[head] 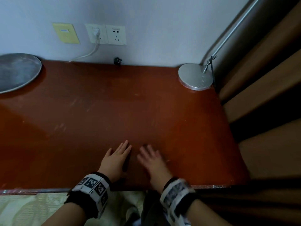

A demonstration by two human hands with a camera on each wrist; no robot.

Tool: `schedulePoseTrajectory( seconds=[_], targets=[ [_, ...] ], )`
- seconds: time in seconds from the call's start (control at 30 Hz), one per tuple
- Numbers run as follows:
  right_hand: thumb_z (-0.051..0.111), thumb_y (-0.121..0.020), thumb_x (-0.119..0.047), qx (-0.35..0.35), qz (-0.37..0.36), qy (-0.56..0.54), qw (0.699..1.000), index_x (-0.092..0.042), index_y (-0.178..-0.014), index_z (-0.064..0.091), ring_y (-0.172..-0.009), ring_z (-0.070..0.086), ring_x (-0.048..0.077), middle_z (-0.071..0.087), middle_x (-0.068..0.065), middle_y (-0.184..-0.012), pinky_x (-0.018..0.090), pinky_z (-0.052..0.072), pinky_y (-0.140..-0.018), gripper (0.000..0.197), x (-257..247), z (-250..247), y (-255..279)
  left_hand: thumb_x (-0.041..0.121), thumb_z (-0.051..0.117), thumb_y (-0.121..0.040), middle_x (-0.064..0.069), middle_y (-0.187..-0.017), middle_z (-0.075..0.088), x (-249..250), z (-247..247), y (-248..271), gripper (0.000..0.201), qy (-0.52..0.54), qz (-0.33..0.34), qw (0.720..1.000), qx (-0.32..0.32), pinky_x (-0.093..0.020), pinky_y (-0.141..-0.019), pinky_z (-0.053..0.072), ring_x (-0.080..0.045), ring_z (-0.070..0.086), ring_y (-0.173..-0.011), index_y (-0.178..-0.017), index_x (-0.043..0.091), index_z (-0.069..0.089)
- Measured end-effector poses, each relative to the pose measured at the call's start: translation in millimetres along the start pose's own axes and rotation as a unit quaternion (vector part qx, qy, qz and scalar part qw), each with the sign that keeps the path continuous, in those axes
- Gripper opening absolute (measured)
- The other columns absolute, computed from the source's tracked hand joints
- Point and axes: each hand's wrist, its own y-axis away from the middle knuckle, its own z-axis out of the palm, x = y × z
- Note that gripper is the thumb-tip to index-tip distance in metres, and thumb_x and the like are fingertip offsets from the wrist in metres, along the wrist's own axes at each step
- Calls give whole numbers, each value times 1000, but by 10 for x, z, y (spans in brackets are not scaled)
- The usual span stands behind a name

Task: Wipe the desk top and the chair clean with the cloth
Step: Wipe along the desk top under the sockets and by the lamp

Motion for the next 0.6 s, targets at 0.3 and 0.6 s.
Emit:
schedulePoseTrajectory(
  seconds=[0.3,0.6],
  targets=[
    [44,-79,12,-7,81,47,996,-24,-149,7,-144,-12,24,-14,-1,-155,42,-2,-115,88,487,-298,-127,-9,36,-86,6,-159,0,-176,-253,83,76,0,-7,1000,-5,-41,-119,2,-9,16,-144,-151,26,16],
    [46,-84,4,9,20,32,999,-21,-150,8,-143,-16,28,-12,3,-157,45,-6,-115,80,109,-226,-511,-4,39,-89,5,-159,6,-180,-369,-154,72,32,-23,999,20,-39,-118,4,-13,31,-139,-151,25,17]
  ],
)
